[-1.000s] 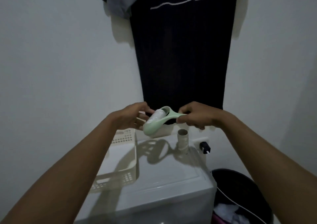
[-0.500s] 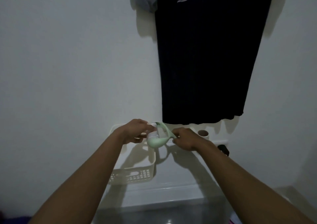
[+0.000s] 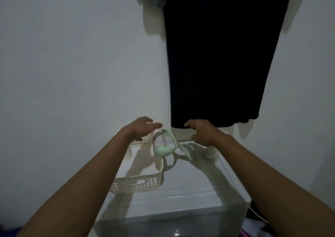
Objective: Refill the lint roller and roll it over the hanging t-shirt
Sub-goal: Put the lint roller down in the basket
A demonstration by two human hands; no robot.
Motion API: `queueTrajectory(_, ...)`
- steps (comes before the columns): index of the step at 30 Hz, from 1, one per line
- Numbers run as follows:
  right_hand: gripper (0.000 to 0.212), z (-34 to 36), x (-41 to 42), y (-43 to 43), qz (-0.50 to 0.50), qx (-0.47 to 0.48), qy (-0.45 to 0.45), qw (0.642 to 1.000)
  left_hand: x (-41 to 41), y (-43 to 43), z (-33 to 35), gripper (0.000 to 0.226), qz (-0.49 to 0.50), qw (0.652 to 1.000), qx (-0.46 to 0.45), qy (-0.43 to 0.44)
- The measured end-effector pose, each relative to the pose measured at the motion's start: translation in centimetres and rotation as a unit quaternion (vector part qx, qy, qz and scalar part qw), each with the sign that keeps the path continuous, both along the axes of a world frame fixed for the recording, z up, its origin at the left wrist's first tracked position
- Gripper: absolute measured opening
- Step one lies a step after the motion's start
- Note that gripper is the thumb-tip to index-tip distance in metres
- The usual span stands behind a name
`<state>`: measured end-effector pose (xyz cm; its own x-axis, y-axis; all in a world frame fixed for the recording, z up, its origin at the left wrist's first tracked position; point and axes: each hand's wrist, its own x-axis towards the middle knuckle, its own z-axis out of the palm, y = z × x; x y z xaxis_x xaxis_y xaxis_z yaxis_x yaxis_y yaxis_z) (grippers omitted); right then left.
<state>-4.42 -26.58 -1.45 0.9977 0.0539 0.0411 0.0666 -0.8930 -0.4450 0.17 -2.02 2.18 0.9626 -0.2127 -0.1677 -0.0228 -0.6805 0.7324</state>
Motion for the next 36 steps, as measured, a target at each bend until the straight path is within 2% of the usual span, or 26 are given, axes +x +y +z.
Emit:
queueTrajectory(2, 0.063, 0.9, 0.0, -1.7, -0.021, -0.051, 0.006, 0.998, 0.1, -0.7, 0.9, 0.065, -0.005, 0.998, 0.002, -0.07)
queueTrajectory(5, 0.07, 0.3, -0.8, -3.7, -0.052, -0.121, 0.071, 0.989, -0.4, -3.0, 2.1, 0.057, -0.036, 0.991, -0.019, -0.125)
queueTrajectory(7, 0.067, -1.4, -1.6, -4.4, -0.054, -0.117, 0.108, 0.986, -1.0, -5.0, 2.7, 0.056, -0.063, 0.988, -0.033, -0.139)
queueTrajectory(10, 0.052, -3.7, -2.3, -5.1, -0.047, -0.063, 0.089, 0.993, -1.9, -8.5, 2.9, 0.057, -0.107, 0.982, -0.024, -0.151)
queueTrajectory(18, 0.052, -2.7, -3.3, -11.3, -0.074, -0.022, 0.076, 0.994, -2.0, -17.8, -0.3, 0.056, -0.167, 0.983, 0.029, -0.077)
queueTrajectory(22, 0.055, -3.6, -4.6, -15.7, -0.122, -0.023, 0.084, 0.989, -1.3, -21.5, -4.2, 0.063, -0.186, 0.977, 0.093, -0.041)
queueTrajectory(26, 0.056, -6.9, -5.8, -19.3, -0.172, -0.016, 0.125, 0.977, -0.3, -24.2, -9.4, 0.077, -0.186, 0.964, 0.191, -0.025)
queueTrajectory(29, 0.056, -10.9, -6.9, -21.1, -0.209, -0.018, 0.156, 0.965, -0.6, -25.5, -13.2, 0.076, -0.156, 0.96, 0.228, -0.052)
queueTrajectory(32, 0.049, -16.5, -7.0, -23.1, -0.247, -0.032, 0.195, 0.949, -0.3, -27.2, -16.9, 0.069, -0.135, 0.961, 0.223, -0.095)
queueTrajectory(36, 0.043, -21.6, -7.3, -23.5, -0.274, -0.035, 0.232, 0.933, -0.9, -27.1, -18.0, 0.059, -0.074, 0.965, 0.183, -0.173)
